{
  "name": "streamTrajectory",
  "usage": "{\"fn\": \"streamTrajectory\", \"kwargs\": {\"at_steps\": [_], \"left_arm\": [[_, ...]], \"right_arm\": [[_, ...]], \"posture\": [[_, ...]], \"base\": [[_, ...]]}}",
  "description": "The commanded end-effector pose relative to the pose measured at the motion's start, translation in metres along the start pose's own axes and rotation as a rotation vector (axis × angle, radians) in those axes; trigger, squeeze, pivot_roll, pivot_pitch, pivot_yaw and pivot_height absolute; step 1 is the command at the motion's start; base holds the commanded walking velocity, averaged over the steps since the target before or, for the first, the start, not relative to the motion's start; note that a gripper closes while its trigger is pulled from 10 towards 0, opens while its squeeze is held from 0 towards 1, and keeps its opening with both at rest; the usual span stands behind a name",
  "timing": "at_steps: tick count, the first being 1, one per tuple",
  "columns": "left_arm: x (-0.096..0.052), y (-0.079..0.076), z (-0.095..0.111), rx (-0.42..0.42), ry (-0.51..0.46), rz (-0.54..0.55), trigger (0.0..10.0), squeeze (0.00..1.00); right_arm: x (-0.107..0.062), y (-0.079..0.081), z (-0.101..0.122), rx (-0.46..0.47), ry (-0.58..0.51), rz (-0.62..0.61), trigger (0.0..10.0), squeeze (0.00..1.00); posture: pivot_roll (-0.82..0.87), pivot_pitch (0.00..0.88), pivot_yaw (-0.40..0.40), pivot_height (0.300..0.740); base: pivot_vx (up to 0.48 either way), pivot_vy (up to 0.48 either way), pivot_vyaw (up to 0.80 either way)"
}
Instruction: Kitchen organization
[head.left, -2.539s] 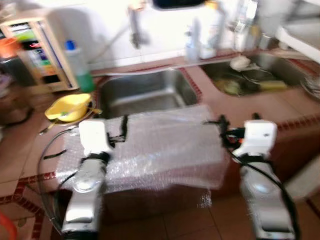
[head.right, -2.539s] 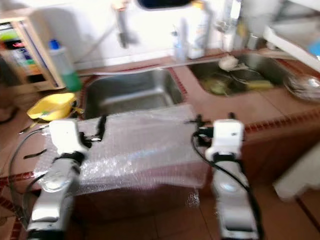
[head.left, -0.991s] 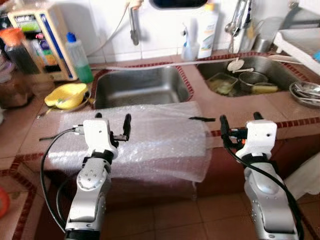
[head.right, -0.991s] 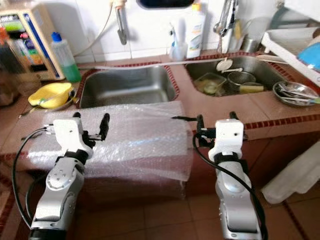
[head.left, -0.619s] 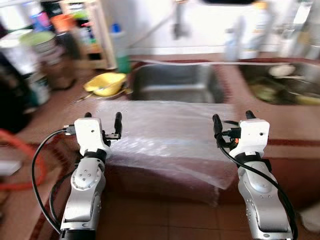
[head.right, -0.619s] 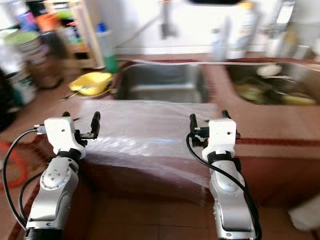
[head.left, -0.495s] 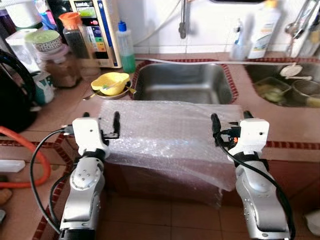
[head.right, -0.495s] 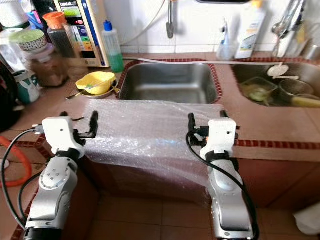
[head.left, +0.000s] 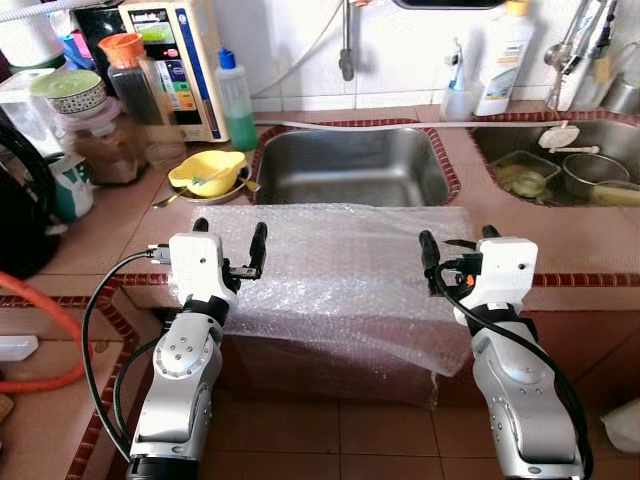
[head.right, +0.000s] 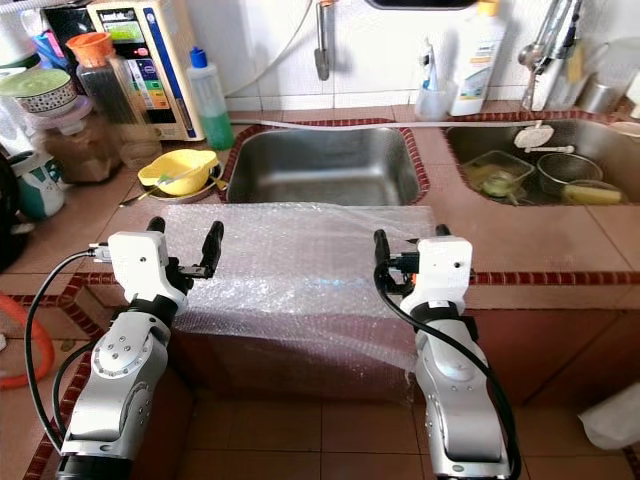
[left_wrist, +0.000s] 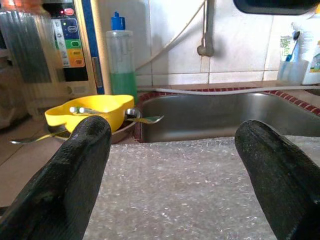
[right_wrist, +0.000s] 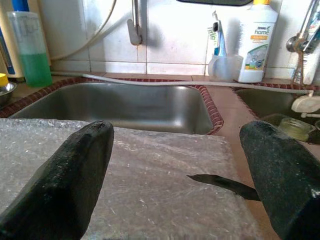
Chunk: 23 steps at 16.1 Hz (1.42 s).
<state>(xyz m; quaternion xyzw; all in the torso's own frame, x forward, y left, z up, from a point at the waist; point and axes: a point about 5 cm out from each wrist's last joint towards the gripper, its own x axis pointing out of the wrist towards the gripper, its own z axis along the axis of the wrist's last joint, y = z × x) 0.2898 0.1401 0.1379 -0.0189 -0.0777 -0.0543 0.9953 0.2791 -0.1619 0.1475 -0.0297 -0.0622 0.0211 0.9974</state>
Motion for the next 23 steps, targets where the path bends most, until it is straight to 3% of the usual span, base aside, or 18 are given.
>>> {"fn": "streamTrajectory", "kwargs": {"at_steps": [1, 23], "left_arm": [[0.0010, 0.0011, 0.0059, -0.003, -0.029, -0.011, 10.0, 0.00], [-0.0021, -0.0004, 0.0008, -0.008, -0.011, -0.023, 10.0, 0.00]], "right_arm": [[0.0008, 0.0001, 0.0062, 0.002, -0.022, 0.011, 10.0, 0.00], [-0.0013, 0.0035, 0.0049, 0.002, -0.015, 0.051, 10.0, 0.00]], "posture": [[-0.04, 0.018, 0.064, 0.740], [-0.04, 0.018, 0.060, 0.740]], "base": [[0.000, 0.000, 0.00], [0.286, 0.000, 0.00]]}}
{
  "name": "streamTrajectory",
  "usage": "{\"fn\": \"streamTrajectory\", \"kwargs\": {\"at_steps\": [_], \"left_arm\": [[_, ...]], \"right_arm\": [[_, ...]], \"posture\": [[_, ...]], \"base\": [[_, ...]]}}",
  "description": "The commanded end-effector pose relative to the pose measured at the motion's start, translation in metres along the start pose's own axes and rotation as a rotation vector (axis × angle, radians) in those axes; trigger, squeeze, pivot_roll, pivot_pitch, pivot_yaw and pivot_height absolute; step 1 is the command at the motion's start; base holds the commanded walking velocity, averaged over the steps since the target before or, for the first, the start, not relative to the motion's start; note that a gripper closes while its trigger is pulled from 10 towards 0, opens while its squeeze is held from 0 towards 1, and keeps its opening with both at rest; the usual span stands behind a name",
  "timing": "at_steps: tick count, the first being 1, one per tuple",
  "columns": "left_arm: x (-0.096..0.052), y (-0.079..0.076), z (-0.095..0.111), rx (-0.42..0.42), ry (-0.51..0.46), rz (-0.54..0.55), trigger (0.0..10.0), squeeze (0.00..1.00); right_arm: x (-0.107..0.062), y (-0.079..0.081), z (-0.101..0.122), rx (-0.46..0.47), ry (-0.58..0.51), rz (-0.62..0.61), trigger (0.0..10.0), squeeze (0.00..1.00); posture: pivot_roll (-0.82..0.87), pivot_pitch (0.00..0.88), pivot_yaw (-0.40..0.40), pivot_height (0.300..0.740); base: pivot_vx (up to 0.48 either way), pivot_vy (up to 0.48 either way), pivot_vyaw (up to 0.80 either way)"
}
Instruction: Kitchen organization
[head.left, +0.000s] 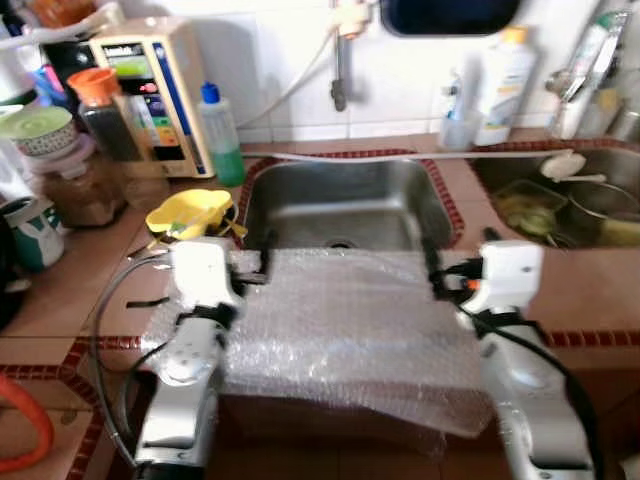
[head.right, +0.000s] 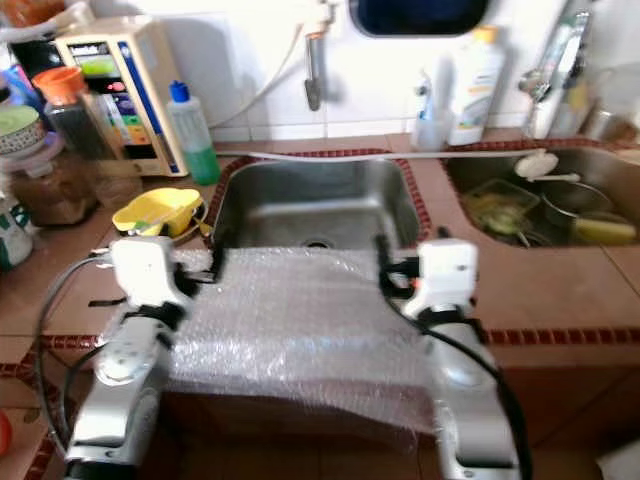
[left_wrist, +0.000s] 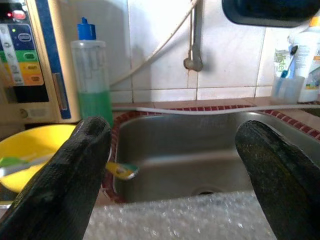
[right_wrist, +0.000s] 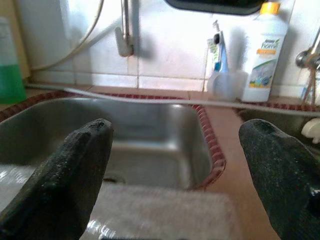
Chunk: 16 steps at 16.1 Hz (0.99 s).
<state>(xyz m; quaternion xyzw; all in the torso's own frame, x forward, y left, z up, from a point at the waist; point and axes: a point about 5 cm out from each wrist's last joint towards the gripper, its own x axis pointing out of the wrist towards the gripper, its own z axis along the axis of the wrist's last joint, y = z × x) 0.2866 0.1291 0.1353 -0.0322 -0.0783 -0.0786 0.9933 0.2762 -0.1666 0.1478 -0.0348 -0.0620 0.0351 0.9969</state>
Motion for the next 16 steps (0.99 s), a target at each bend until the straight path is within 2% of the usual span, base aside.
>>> {"fn": "streamTrajectory", "kwargs": {"at_steps": [1, 2, 5, 10, 14, 16], "left_arm": [[-0.0002, 0.0107, 0.0036, 0.024, -0.008, 0.022, 10.0, 0.00], [-0.0003, 0.0109, 0.0033, 0.024, -0.008, 0.022, 10.0, 0.00], [-0.0008, 0.0108, 0.0026, 0.023, -0.003, 0.027, 10.0, 0.00], [-0.0007, 0.0104, 0.0016, 0.029, -0.003, 0.053, 10.0, 0.00], [-0.0004, 0.0107, 0.0025, 0.029, -0.005, 0.060, 10.0, 0.00], [-0.0012, 0.0156, 0.0042, 0.050, -0.016, 0.095, 10.0, 0.00]], "right_arm": [[0.0018, 0.0111, 0.0059, 0.006, -0.023, 0.044, 10.0, 0.00], [0.0016, 0.0127, 0.0067, 0.004, -0.027, 0.049, 10.0, 0.00], [0.0040, 0.0076, 0.0067, -0.086, -0.032, -0.016, 10.0, 0.00], [0.0077, 0.0049, 0.0067, -0.051, -0.020, -0.030, 10.0, 0.00], [0.0062, 0.0054, 0.0059, -0.125, -0.004, -0.032, 10.0, 0.00], [0.0042, 0.0065, 0.0088, -0.091, -0.025, -0.005, 10.0, 0.00]], "posture": [[-0.04, 0.018, 0.060, 0.740], [-0.04, 0.018, 0.060, 0.740], [-0.04, 0.020, 0.060, 0.740], [-0.04, 0.021, 0.059, 0.740], [-0.04, 0.023, 0.057, 0.740], [-0.04, 0.023, 0.058, 0.740]], "base": [[0.304, 0.000, 0.00], [0.322, 0.000, 0.00], [0.307, 0.000, 0.00], [0.050, 0.000, 0.00], [0.000, 0.000, 0.00], [0.000, 0.000, 0.00]]}}
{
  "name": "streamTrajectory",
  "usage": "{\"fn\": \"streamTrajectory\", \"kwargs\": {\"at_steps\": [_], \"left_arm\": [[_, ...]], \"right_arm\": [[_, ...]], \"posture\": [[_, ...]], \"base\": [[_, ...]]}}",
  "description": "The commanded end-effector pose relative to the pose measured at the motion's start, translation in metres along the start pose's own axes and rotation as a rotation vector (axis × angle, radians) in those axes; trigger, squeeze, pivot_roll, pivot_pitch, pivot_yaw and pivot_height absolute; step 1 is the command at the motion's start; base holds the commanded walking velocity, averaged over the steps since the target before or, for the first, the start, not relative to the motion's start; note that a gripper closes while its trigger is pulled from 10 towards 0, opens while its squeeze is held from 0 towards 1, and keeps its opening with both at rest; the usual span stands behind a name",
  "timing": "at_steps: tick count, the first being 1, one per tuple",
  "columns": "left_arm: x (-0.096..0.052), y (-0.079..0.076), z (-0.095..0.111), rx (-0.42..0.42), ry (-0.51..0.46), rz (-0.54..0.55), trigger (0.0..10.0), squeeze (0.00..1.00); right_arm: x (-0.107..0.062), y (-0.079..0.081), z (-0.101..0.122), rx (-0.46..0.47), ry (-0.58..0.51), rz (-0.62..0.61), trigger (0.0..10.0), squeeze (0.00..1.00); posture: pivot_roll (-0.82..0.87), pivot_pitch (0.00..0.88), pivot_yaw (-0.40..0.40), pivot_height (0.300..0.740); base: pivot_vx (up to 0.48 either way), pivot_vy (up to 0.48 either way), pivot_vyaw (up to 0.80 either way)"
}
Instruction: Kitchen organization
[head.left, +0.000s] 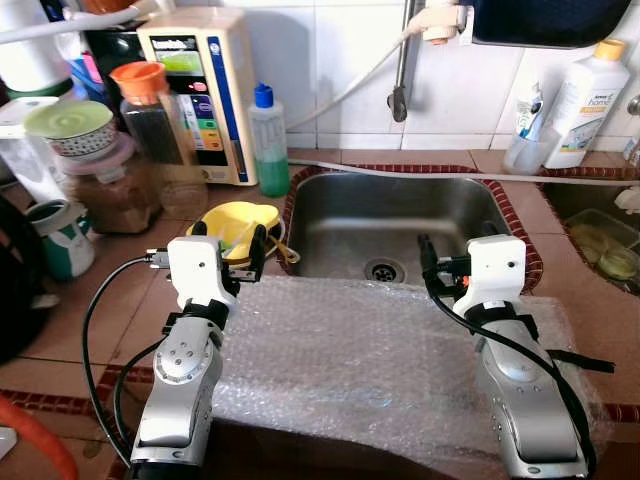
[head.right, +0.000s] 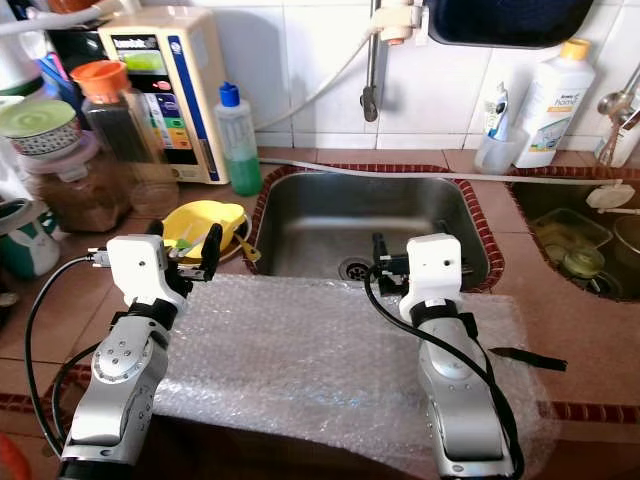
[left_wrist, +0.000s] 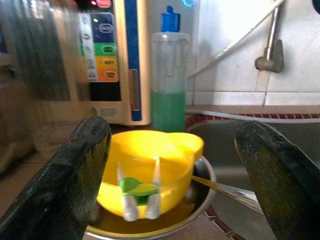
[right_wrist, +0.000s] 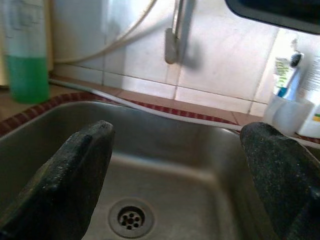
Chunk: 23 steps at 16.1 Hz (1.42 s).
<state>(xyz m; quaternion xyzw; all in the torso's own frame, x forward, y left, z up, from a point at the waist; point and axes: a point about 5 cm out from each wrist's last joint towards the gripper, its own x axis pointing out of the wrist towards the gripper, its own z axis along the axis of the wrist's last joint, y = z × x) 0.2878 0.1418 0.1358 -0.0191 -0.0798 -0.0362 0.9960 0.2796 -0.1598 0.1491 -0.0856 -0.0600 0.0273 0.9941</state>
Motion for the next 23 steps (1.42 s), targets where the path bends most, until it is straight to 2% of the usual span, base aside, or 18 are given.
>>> {"fn": "streamTrajectory", "kwargs": {"at_steps": [1, 3, 6, 9, 15, 23], "left_arm": [[-0.0004, 0.0051, 0.0028, 0.027, -0.014, 0.028, 10.0, 0.00], [0.0003, 0.0112, 0.0043, 0.042, -0.023, 0.059, 10.0, 0.00], [0.0027, 0.0031, 0.0100, 0.079, -0.064, 0.004, 10.0, 0.00], [0.0034, 0.0041, 0.0075, 0.065, -0.045, 0.018, 10.0, 0.00], [0.0032, 0.0047, 0.0050, 0.072, -0.035, 0.013, 10.0, 0.00], [0.0001, 0.0070, 0.0008, 0.064, -0.010, 0.020, 10.0, 0.00]], "right_arm": [[0.0000, -0.0008, 0.0075, 0.007, -0.034, 0.004, 10.0, 0.00], [-0.0009, -0.0019, 0.0082, 0.008, -0.038, 0.004, 10.0, 0.00], [-0.0006, -0.0002, 0.0105, 0.016, -0.053, 0.023, 10.0, 0.00], [-0.0010, 0.0009, 0.0119, -0.007, -0.061, 0.031, 10.0, 0.00], [-0.0021, 0.0013, 0.0106, -0.006, -0.058, 0.032, 10.0, 0.00], [-0.0033, 0.0029, 0.0098, -0.005, -0.055, 0.033, 10.0, 0.00]], "posture": [[-0.04, 0.023, 0.058, 0.740], [-0.04, 0.025, 0.054, 0.740], [-0.04, 0.024, 0.049, 0.740], [-0.05, 0.018, 0.052, 0.740], [-0.05, 0.020, 0.056, 0.740], [-0.04, 0.028, 0.060, 0.740]], "base": [[0.000, 0.000, 0.00], [0.000, 0.000, 0.00], [0.000, 0.000, 0.00], [0.000, 0.000, 0.00], [0.000, -0.337, 0.00], [0.000, -0.480, 0.00]]}}
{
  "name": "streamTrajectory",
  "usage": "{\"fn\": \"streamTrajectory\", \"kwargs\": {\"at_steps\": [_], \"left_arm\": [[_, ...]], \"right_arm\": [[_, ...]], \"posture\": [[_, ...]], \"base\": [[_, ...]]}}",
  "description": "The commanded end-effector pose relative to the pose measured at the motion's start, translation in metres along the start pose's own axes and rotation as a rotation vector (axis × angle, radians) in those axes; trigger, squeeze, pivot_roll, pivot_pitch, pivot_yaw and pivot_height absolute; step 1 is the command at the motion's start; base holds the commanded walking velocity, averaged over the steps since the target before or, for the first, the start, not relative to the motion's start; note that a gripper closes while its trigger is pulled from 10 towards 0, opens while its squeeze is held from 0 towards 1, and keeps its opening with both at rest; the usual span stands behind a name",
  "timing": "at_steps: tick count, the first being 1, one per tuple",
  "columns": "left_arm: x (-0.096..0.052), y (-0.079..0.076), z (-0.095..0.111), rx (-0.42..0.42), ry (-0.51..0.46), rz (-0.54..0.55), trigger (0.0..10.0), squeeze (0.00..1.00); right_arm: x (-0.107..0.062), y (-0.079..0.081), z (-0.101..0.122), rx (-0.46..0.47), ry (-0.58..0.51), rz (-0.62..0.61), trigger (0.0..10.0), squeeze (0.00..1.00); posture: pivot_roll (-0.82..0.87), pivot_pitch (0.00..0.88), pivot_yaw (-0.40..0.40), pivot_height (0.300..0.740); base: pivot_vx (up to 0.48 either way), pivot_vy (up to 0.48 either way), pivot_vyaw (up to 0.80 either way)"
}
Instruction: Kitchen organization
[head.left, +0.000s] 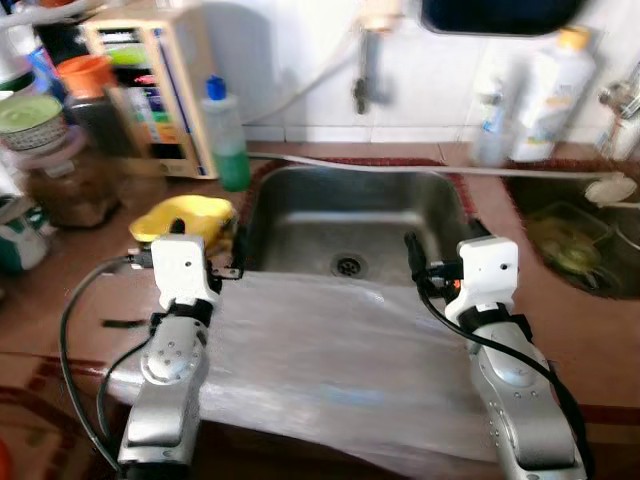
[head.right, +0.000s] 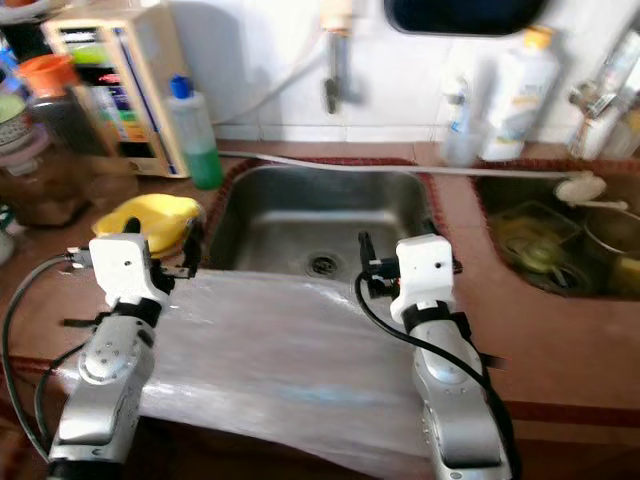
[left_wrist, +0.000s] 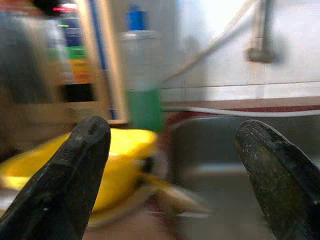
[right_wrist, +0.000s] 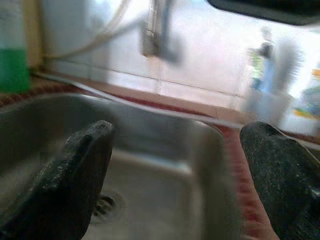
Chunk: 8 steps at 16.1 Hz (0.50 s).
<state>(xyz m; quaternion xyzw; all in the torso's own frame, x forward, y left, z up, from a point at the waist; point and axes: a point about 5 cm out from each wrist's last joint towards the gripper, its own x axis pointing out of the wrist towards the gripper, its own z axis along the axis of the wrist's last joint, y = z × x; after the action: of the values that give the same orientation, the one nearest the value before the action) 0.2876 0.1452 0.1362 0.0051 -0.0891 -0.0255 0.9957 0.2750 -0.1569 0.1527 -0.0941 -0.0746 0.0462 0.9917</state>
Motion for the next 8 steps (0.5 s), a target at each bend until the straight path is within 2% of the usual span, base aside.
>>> {"fn": "streamTrajectory", "kwargs": {"at_steps": [1, 8], "left_arm": [[0.0004, 0.0038, -0.0004, -0.005, 0.010, 0.008, 10.0, 0.00], [0.0014, 0.0049, 0.0015, 0.002, 0.001, 0.003, 10.0, 0.00]], "right_arm": [[0.0007, 0.0006, 0.0052, 0.011, -0.023, -0.004, 10.0, 0.00], [0.0006, 0.0019, 0.0059, 0.016, -0.027, -0.014, 10.0, 0.00]], "posture": [[-0.04, 0.029, 0.062, 0.740], [-0.04, 0.028, 0.068, 0.740]], "base": [[0.000, 0.000, 0.00], [0.000, 0.000, 0.00]]}}
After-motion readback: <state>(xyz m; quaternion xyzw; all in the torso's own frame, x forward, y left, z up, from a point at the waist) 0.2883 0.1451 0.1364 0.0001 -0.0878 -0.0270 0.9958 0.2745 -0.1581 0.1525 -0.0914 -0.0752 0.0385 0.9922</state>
